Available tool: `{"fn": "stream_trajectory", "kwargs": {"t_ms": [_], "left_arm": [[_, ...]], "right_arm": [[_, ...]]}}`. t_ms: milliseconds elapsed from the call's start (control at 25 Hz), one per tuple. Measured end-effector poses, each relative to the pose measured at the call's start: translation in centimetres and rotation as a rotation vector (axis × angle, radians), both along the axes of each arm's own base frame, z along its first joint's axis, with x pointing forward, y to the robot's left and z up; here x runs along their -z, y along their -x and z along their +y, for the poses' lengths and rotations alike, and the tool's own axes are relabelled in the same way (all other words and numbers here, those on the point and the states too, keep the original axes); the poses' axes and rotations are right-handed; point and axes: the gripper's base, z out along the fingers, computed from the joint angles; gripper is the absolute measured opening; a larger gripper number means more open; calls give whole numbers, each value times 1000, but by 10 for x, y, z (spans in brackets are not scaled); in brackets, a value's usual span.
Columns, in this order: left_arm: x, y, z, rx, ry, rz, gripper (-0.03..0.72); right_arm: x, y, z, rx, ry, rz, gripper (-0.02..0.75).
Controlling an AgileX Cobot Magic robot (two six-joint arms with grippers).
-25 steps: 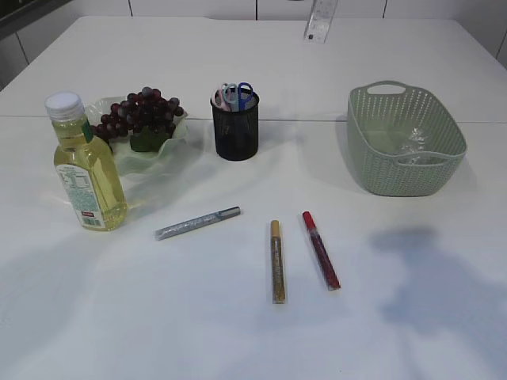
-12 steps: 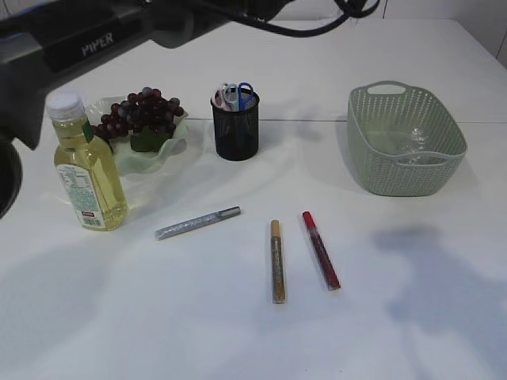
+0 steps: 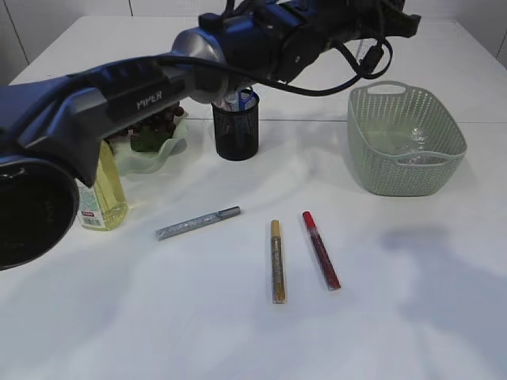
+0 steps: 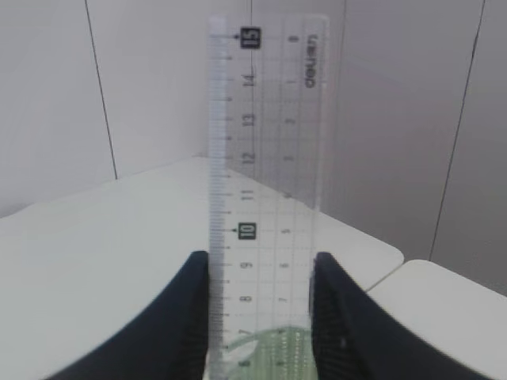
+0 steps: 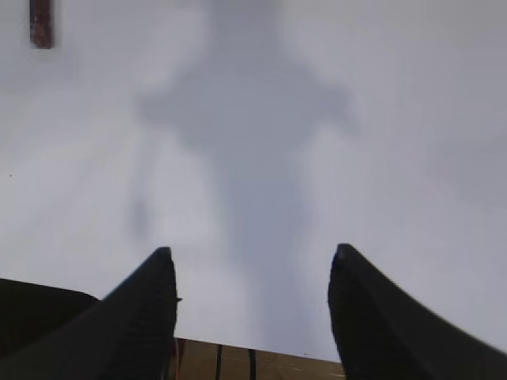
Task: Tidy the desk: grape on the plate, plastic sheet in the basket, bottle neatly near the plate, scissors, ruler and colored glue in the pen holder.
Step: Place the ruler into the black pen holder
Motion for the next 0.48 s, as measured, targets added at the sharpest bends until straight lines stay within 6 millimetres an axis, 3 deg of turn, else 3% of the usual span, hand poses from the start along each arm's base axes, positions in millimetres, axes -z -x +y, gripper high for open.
{"fn": "stream_trajectory", "kwargs": {"t_ms": [200,480], "left_arm": [[20,-2,-6,12,3,11,270],[24,-11,4,-9,-14,4,271]], "right_arm": [[-8,9,-5,0,5,-51,475],[-12,13,-7,0,9,-71,475]]}}
